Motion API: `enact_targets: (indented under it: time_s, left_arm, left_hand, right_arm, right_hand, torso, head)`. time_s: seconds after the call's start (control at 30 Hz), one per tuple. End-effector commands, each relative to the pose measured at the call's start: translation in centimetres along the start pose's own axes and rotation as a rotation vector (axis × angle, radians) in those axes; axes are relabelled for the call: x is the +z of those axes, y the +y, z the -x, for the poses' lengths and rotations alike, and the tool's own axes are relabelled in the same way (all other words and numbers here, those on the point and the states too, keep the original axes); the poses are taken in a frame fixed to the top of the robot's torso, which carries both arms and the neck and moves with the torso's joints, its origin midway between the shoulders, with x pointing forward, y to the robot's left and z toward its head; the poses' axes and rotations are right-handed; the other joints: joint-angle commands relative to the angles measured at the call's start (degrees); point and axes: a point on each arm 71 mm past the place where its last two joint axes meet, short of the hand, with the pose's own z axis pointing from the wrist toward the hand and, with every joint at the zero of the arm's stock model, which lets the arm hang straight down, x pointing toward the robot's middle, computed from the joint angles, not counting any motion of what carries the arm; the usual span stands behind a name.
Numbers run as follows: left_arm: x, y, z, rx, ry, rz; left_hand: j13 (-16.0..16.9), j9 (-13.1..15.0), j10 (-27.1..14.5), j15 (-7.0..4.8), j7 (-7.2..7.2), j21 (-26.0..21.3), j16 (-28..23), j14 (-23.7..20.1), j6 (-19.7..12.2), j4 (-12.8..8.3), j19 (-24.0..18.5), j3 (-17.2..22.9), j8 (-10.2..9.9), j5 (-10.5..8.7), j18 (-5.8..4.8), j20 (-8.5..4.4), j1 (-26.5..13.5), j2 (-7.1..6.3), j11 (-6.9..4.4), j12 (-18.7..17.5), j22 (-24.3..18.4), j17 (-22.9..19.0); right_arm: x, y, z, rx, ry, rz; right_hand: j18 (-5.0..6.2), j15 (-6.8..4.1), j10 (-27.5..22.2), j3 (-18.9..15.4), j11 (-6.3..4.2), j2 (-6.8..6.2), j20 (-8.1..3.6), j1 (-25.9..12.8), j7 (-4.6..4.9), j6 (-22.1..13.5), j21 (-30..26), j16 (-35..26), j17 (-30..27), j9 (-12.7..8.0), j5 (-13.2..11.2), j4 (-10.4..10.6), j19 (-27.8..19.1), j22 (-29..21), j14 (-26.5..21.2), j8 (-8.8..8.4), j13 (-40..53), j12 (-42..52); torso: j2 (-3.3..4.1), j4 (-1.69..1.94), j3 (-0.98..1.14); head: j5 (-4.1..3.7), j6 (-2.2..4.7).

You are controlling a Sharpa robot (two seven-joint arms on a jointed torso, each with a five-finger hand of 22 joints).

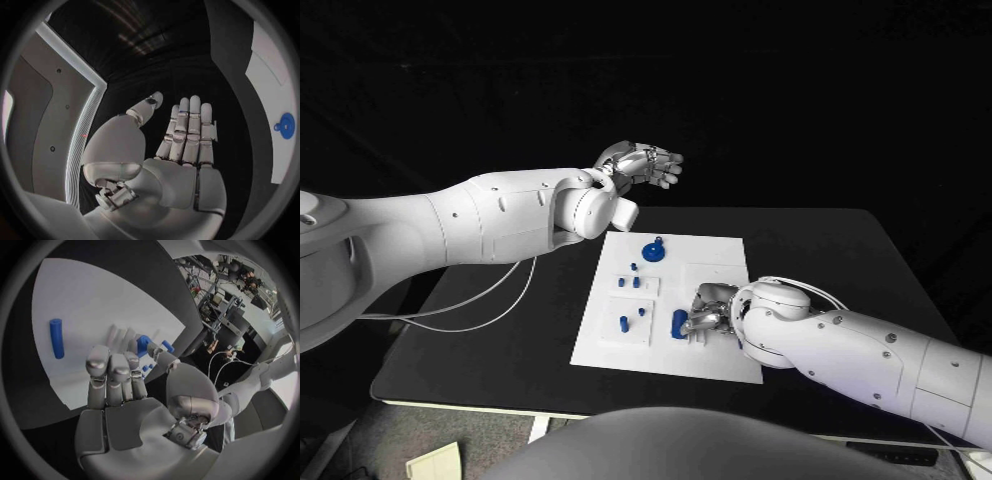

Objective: Assemble the parts on the task board

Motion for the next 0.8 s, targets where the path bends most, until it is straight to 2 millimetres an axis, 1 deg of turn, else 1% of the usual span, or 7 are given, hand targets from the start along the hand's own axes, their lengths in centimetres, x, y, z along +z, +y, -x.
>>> enact_targets:
  time_s: [0.03,0.1,0.2,0.37,0.53,0.67,0.8]
  left_arm:
    - [0.04,-0.17,-0.22,-0.002,0.015,-0.009]
    - [0.03,-0.16,-0.20,-0.002,0.015,-0.009]
    - [0.00,-0.16,-0.17,-0.001,0.015,-0.008]
    - [0.00,-0.16,-0.16,-0.001,0.015,-0.009]
    - [0.01,-0.16,-0.19,-0.001,0.015,-0.008]
    - [0.01,-0.16,-0.19,-0.001,0.015,-0.008]
    - [0.00,-0.16,-0.15,0.003,0.016,-0.009]
  left_hand:
    - [-0.10,-0.08,-0.35,-0.13,-0.18,-0.38,-0.24,0.33,-0.39,0.39,-0.07,0.07,0.26,0.21,0.92,0.36,-0.57,-0.08,0.06,0.33,0.10,0.10]
    - [-0.10,-0.08,-0.34,-0.12,-0.18,-0.38,-0.26,0.34,-0.39,0.43,-0.07,0.07,0.27,0.21,0.92,0.37,-0.60,-0.06,0.06,0.33,0.10,0.12]
    - [-0.11,-0.10,-0.34,-0.12,-0.18,-0.39,-0.29,0.34,-0.39,0.51,-0.06,0.07,0.29,0.21,0.91,0.37,-0.64,-0.03,0.06,0.33,0.11,0.16]
    - [-0.12,-0.11,-0.35,-0.12,-0.18,-0.39,-0.31,0.34,-0.39,0.54,-0.06,0.07,0.30,0.22,0.91,0.37,-0.66,-0.03,0.06,0.33,0.12,0.18]
    - [-0.13,-0.12,-0.36,-0.12,-0.18,-0.40,-0.34,0.34,-0.39,0.55,-0.07,0.08,0.30,0.23,0.92,0.37,-0.65,-0.05,0.06,0.33,0.13,0.21]
    - [-0.14,-0.13,-0.36,-0.12,-0.18,-0.41,-0.37,0.34,-0.40,0.55,-0.08,0.09,0.31,0.24,0.92,0.37,-0.63,-0.06,0.06,0.33,0.14,0.24]
    - [-0.15,-0.14,-0.36,-0.12,-0.19,-0.42,-0.40,0.35,-0.40,0.53,-0.08,0.12,0.33,0.25,0.94,0.36,-0.56,-0.08,0.05,0.33,0.15,0.28]
  right_arm:
    - [0.13,-0.26,0.11,-0.014,-0.013,-0.017]
    - [0.20,-0.35,0.10,-0.017,-0.007,-0.021]
    - [0.24,-0.46,0.11,-0.020,-0.005,-0.027]
    - [0.32,-0.43,-0.02,-0.025,0.004,-0.027]
    - [0.36,-0.27,-0.26,-0.031,0.023,-0.021]
    - [0.36,-0.40,-0.49,-0.039,0.048,-0.026]
    - [0.36,-0.53,-0.51,-0.038,0.048,-0.029]
  right_hand:
    - [4.90,-0.05,0.39,1.70,0.07,0.66,0.51,-1.76,0.08,0.36,-0.30,-0.31,-0.01,-0.20,-0.14,3.10,-0.13,-0.02,0.14,0.05,-0.01,-0.32]
    - [4.90,-0.07,0.46,2.51,0.08,0.58,0.54,-2.28,0.04,0.46,-0.18,-0.26,0.05,-0.25,-0.07,4.03,-0.07,0.06,0.14,0.06,0.04,-0.30]
    - [4.90,-0.09,0.50,3.22,0.06,0.62,0.52,-2.41,0.03,0.52,-0.09,-0.23,0.10,-0.27,-0.08,4.38,-0.05,0.12,0.13,0.07,0.09,-0.28]
    - [4.90,-0.10,0.55,4.01,0.04,0.57,0.49,-2.27,0.01,0.56,0.02,-0.19,0.16,-0.29,-0.08,4.33,-0.03,0.21,0.12,0.08,0.13,-0.26]
    - [4.90,-0.08,0.59,4.22,0.06,0.17,0.51,-2.31,0.03,0.58,0.14,-0.16,0.19,-0.31,-0.05,4.00,0.00,0.29,0.13,0.09,0.17,-0.24]
    - [4.90,-0.03,0.60,3.82,0.11,-0.33,0.59,-2.63,0.08,0.57,0.25,-0.16,0.22,-0.35,0.01,3.41,0.01,0.36,0.15,0.06,0.21,-0.25]
    - [4.90,0.05,0.54,1.44,0.21,-1.30,0.71,-2.96,0.15,0.51,0.39,-0.23,0.22,-0.51,0.64,0.76,-0.04,0.48,0.19,-0.03,0.31,-0.30]
  torso:
    - [0.01,0.02,-0.04]
    - [0.01,0.03,-0.04]
    - [0.02,0.05,-0.05]
    - [0.04,0.02,-0.04]
    - [0.01,-0.01,-0.04]
    - [0.00,-0.01,-0.02]
    - [0.03,0.01,-0.02]
  head:
    - [0.01,0.01]
    - [0.06,0.01]
    - [0.07,0.01]
    - [0.18,0.01]
    - [0.18,0.01]
    - [0.15,0.01]
    - [0.10,0.01]
